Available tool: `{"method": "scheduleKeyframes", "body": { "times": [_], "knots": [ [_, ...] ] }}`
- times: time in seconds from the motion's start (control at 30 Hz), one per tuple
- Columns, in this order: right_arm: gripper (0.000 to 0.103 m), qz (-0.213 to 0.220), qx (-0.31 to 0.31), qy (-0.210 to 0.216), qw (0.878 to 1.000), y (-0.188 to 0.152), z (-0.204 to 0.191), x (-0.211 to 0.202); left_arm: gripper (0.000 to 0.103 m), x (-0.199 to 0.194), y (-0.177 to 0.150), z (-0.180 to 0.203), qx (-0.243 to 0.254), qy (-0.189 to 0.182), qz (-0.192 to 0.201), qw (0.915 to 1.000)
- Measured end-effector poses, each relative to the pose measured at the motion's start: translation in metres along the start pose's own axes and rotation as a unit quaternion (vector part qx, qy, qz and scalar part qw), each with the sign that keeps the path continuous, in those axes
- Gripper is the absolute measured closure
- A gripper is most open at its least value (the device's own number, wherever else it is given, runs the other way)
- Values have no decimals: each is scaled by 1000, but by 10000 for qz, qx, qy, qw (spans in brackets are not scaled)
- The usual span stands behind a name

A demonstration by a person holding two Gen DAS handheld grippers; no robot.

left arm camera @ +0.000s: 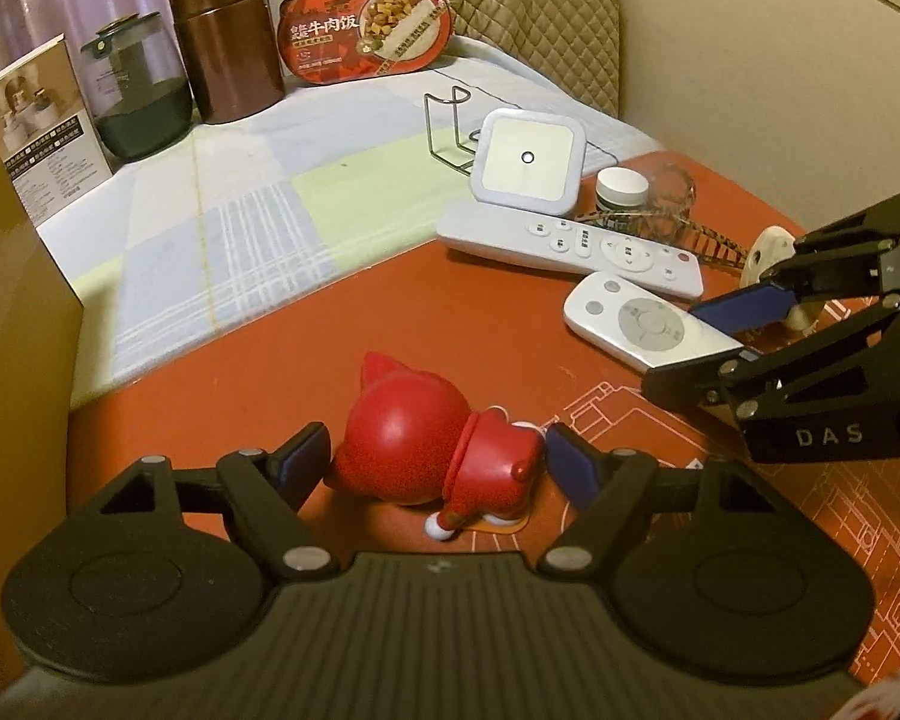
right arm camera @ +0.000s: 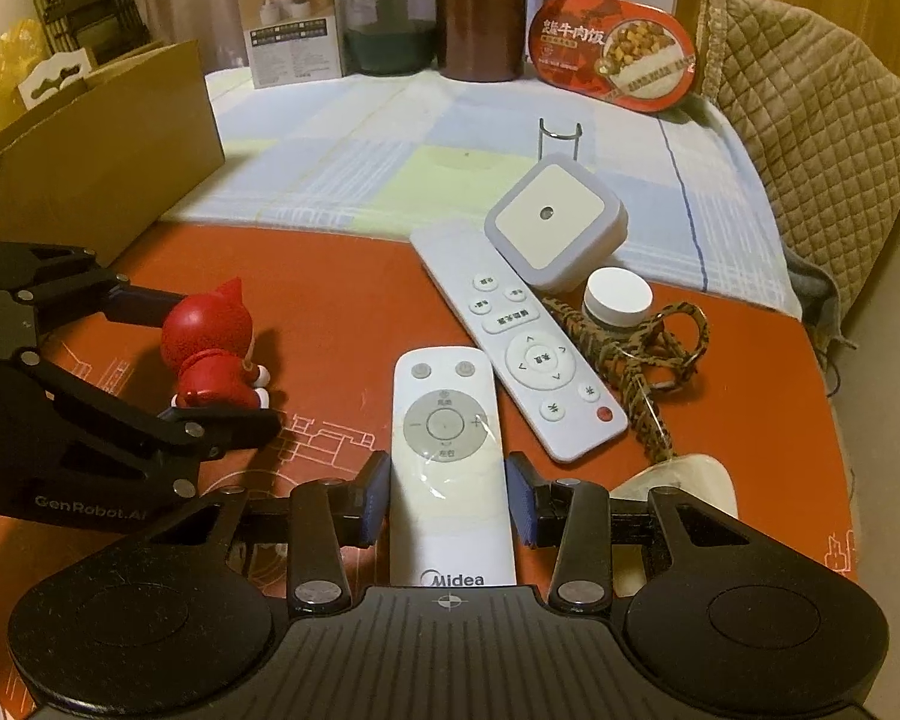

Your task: Organize rigid objects

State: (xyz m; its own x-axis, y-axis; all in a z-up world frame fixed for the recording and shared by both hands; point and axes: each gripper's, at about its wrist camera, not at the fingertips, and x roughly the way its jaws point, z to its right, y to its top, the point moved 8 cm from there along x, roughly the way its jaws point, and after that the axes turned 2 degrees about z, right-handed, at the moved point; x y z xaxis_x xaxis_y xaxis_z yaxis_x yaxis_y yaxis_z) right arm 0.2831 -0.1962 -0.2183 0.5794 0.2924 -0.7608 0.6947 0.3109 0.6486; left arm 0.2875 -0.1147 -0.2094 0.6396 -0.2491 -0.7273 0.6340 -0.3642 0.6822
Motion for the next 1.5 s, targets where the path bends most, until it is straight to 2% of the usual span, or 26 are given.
{"method": "scheduleKeyframes", "body": {
  "times": [0.07,0.1,0.73,1.1,1.5],
  "knots": [
    [65,-24,-37,-36,10000,0,-1,0,30,-1,0,0,-27,-1,24,10000],
    [66,-26,-42,-49,10000,0,-1,0,36,-3,1,-1,-58,-2,91,9999],
    [66,392,214,43,9990,15,-8,-25,36,-38,-13,-8,-570,174,146,9981],
    [66,684,488,20,9965,23,-12,-58,36,-91,3,-10,-788,267,446,9955],
    [66,1017,332,145,9942,51,-60,-124,36,-171,26,-32,-1106,447,851,9892]
  ]
}}
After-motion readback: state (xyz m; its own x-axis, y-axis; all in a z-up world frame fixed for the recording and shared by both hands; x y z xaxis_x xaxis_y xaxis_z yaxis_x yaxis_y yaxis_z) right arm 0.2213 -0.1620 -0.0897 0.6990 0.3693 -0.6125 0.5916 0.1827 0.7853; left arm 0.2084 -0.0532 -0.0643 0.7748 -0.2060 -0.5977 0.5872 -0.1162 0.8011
